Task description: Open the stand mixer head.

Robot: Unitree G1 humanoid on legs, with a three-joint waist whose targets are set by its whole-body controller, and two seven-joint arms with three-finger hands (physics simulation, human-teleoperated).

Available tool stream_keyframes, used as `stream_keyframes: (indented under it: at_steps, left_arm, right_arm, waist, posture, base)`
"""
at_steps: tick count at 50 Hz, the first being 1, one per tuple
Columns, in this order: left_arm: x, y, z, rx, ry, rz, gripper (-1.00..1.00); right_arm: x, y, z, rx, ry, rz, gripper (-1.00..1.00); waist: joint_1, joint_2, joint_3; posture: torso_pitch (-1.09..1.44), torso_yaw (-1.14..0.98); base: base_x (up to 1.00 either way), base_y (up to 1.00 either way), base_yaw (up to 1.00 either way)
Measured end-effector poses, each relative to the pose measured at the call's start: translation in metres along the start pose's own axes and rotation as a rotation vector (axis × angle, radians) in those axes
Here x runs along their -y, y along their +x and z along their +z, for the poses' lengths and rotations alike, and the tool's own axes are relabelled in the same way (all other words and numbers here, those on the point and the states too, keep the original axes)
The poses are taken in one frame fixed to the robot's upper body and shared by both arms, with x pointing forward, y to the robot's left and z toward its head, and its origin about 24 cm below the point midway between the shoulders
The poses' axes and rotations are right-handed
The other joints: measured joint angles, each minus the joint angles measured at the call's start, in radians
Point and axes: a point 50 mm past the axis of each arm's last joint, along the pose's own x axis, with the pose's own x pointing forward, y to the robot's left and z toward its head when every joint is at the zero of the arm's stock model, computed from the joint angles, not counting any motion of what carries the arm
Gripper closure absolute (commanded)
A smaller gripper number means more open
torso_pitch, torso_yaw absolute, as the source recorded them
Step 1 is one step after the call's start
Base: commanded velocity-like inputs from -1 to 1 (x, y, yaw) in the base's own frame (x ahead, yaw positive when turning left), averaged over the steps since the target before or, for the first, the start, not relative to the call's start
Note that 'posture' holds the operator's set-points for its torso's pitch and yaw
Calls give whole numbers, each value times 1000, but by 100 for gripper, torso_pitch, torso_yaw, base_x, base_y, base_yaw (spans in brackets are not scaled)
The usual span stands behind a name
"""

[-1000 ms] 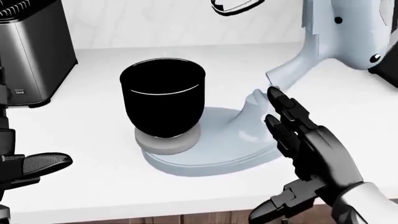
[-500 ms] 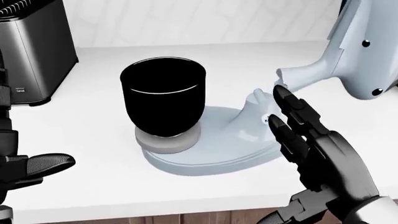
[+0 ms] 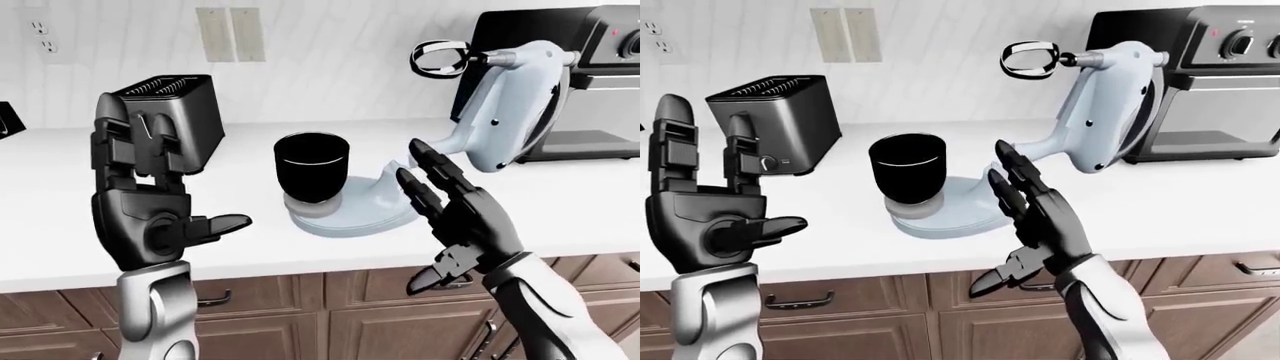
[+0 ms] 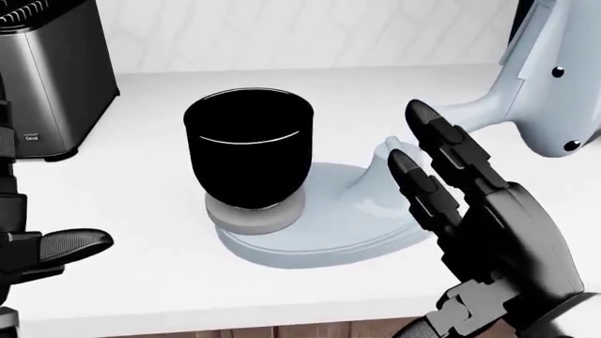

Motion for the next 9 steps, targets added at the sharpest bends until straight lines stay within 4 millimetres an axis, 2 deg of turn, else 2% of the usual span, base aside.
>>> stream_keyframes:
  at_steps: [9]
  left_arm:
    - [0,0,1,2,-2,-1,-98]
  right_arm:
    - [0,0,1,2,2,1,-100]
  waist:
    - [1,0,0]
  posture:
    - [-30,0]
  base:
    - [0,0,0]
